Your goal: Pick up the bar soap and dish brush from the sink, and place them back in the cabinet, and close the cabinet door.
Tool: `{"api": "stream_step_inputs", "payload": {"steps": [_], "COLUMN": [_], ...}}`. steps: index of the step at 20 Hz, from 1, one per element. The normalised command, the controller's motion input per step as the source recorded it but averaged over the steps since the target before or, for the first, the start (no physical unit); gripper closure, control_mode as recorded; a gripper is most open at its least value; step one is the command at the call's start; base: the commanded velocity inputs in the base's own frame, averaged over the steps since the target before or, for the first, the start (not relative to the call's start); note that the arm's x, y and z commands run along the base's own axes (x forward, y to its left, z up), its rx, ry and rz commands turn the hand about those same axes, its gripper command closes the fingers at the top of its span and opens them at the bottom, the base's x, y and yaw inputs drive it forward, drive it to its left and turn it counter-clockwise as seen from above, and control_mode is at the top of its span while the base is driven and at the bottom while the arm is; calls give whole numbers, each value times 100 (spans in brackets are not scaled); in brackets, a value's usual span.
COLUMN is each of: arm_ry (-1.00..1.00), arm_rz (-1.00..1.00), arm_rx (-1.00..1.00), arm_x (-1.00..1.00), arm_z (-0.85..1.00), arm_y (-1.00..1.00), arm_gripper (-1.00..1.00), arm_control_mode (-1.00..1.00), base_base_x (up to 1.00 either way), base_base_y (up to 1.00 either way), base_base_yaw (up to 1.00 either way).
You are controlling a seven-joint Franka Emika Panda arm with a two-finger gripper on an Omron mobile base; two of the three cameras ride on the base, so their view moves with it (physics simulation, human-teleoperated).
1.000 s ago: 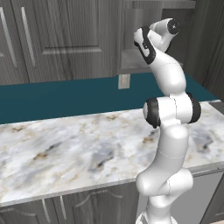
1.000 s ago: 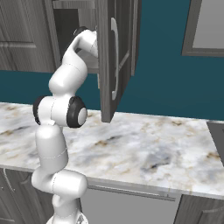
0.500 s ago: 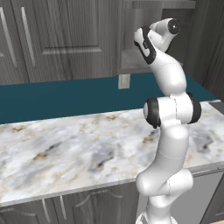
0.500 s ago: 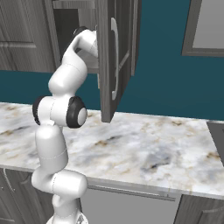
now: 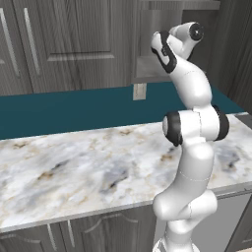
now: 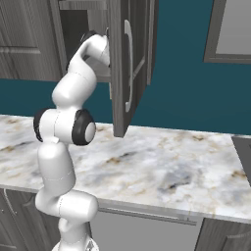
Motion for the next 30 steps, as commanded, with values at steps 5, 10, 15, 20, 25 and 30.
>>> {"api": "stream_step_inputs", "payload": {"steps": [5,10,15,20,25,30], "arm_ry": [-4,-6,-6,-4,0,0], "arm_rz": [-4,-3,-4,-2,0,-1], "arm_rx": [0,0,0,0,0,0], "arm_x": [-10,-22,-20,-21,-21,-31], "arm_z": [-5,0,0,2,16,18], "arm_y": [13,9,0,0,0,0], "arm_gripper": [-100,-100,-100,-100,-100,-100], "arm_control_mode": [-100,-100,-100,-100,-100,-100], "base_base_x": [0,0,0,0,0,0], "base_base_y": [0,0,0,0,0,0], "base_base_yaw": [0,0,0,0,0,0]}}
